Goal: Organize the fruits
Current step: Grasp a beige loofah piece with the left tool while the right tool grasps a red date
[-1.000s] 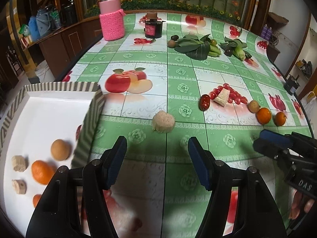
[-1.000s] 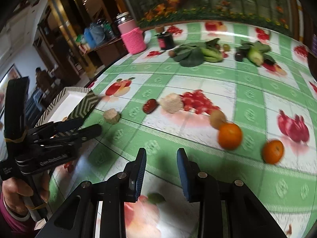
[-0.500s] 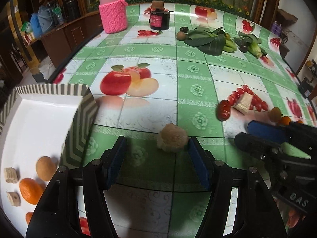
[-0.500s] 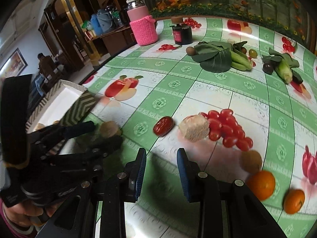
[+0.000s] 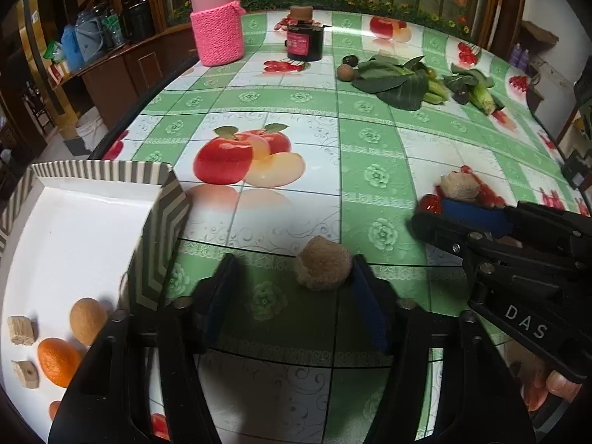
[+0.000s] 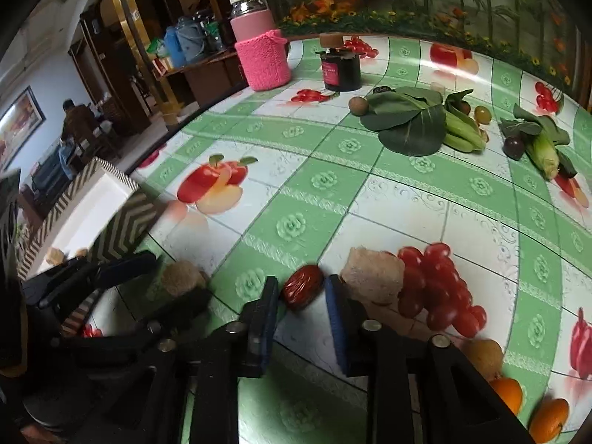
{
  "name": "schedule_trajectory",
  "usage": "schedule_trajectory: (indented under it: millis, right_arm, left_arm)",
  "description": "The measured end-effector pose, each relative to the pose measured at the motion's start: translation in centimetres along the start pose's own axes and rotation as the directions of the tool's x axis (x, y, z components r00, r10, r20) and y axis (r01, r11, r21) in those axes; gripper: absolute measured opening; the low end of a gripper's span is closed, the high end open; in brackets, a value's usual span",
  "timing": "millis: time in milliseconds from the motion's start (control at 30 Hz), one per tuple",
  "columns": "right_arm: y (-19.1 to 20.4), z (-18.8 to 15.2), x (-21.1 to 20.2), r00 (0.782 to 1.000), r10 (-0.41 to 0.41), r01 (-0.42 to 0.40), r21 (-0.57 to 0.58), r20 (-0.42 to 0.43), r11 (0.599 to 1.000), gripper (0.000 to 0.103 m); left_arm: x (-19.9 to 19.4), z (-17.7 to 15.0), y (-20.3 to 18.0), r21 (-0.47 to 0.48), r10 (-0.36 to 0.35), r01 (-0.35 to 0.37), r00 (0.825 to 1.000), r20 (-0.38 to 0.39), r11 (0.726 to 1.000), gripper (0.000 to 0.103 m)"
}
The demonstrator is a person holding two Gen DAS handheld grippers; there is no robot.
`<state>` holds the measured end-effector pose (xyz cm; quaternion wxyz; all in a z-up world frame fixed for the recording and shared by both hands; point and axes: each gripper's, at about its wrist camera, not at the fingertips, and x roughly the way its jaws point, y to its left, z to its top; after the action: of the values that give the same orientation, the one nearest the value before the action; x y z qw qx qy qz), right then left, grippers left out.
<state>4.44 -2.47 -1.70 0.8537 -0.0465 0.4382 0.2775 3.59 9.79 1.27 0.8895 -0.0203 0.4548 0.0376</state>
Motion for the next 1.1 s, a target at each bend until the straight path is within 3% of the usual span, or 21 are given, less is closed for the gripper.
schedule_trajectory:
  millis: [33,100,567,733,833,867,1100]
  right_arm:
    - [0.0,-0.2,-0.2,1.0,-0.002,0.002,-0.005,-0.005,1.0,0.016]
    - [-0.2,-0.6,-0.6,1.0,0.011,-0.011,0.008,-0.008,1.0,0.014]
    - [0.9,-3.2,-4.3,0.999,0.036,-0.035,-0.017,0.04,0.999,0.013]
    - [1.4,-4.9,-4.3,0.999,0.036,-0.036,-0.018,-0.003,0.999,0.013]
    - [1.7,-5.4,-4.3,1.0,-0.013,0.012,-0.039,-0.007,0.999,0.023]
    - [1.8,-5.5,-4.3,1.0,-0.028,0.028,-0.048,-0.007,0.998,0.031]
    - [2.0,-4.4,-3.1,1.0,0.009,-0.009,-0.003,-0.008,1.0,0.029]
  left_arm:
    - [-0.1,0.0,-0.1,0.006,0.002,-0.002,1.0,0.007,1.0,0.038]
    - [-0.2,0.0,-0.3,0.012,-0.008,0.008,1.0,0.009,1.0,0.03]
    - [-3.3,-1.9,0.8,-0.024,-0.079,0.08,0.997,0.027,0.997,0.029]
    - [-4.8,-3.0,1.3,-0.019,-0.094,0.095,0.995,0.035,0.995,0.029]
    - [-5.6,-3.5,1.5,-0.021,-0.099,0.1,0.994,0.043,0.995,0.029]
    - [-5.8,-3.6,1.6,-0.021,-0.1,0.101,0.994,0.046,0.995,0.029]
    - [-7.8,-3.9,2.4,-0.02,-0.094,0.096,0.993,0.078,0.995,0.029]
